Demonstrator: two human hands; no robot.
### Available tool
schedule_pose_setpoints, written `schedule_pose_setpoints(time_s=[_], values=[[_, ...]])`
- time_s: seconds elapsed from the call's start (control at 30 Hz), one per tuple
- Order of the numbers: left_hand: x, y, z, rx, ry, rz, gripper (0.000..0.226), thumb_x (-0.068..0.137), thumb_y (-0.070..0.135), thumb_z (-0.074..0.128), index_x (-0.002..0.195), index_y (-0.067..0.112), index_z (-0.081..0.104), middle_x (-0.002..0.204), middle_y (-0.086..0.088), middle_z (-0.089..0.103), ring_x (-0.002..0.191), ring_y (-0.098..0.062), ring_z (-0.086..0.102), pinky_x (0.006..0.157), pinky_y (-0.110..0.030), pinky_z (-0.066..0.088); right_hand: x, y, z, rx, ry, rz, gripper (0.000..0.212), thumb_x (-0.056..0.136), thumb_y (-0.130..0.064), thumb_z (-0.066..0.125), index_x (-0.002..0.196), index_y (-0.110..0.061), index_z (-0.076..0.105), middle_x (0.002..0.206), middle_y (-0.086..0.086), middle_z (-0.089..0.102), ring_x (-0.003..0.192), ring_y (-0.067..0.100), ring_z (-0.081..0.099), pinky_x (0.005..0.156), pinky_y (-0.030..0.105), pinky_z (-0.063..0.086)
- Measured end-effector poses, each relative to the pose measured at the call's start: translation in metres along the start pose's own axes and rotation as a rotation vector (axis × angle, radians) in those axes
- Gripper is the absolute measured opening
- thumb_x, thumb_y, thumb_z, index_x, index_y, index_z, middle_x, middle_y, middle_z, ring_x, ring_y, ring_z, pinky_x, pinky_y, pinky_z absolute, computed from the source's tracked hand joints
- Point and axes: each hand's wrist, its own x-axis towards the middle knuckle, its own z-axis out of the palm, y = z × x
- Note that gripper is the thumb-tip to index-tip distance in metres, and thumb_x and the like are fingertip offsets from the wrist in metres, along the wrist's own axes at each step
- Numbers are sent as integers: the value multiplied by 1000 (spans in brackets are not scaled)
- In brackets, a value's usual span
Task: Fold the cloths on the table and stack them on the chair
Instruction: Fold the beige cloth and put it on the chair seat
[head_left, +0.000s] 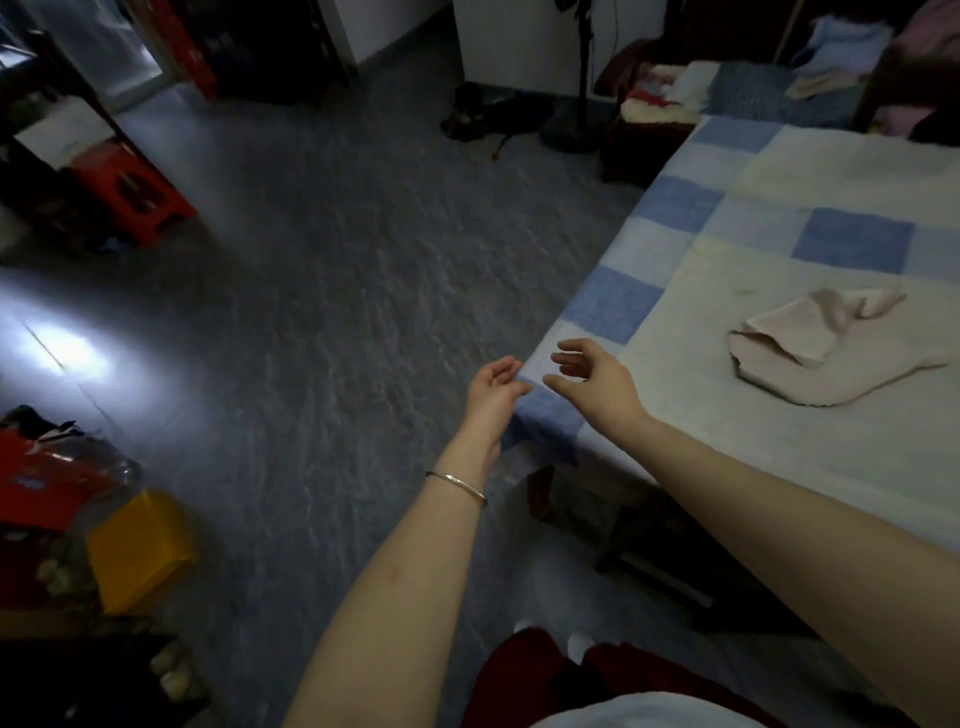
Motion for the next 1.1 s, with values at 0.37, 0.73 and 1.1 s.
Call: schedule_pose_setpoints(time_s=[0.37, 0.73, 1.1], values=[[65, 27, 68, 155, -243, -17, 47, 86, -9, 52, 131, 2, 45, 137, -11, 50, 130, -19, 46, 96, -23, 35, 58, 23, -39, 70, 220, 141, 47, 80, -17, 72, 123, -11, 53, 119, 6, 64, 110, 20, 60, 98, 35, 47], [121, 50, 136, 315, -478, -4, 46, 85, -9, 53, 130, -1, 45, 137, -14, 51, 129, -22, 47, 93, -23, 37, 93, 43, -78, 139, 461, 284, 43, 79, -16, 72, 118, -14, 55, 115, 4, 66, 108, 19, 62, 98, 35, 47], [123, 37, 218, 481, -793, -48, 45, 85, -9, 54, 129, -1, 46, 135, -13, 52, 126, -22, 49, 88, -22, 38, 75, 78, -135, 168, 756, 458, 46, 78, -13, 72, 120, -12, 54, 113, 6, 67, 107, 20, 62, 98, 37, 47]])
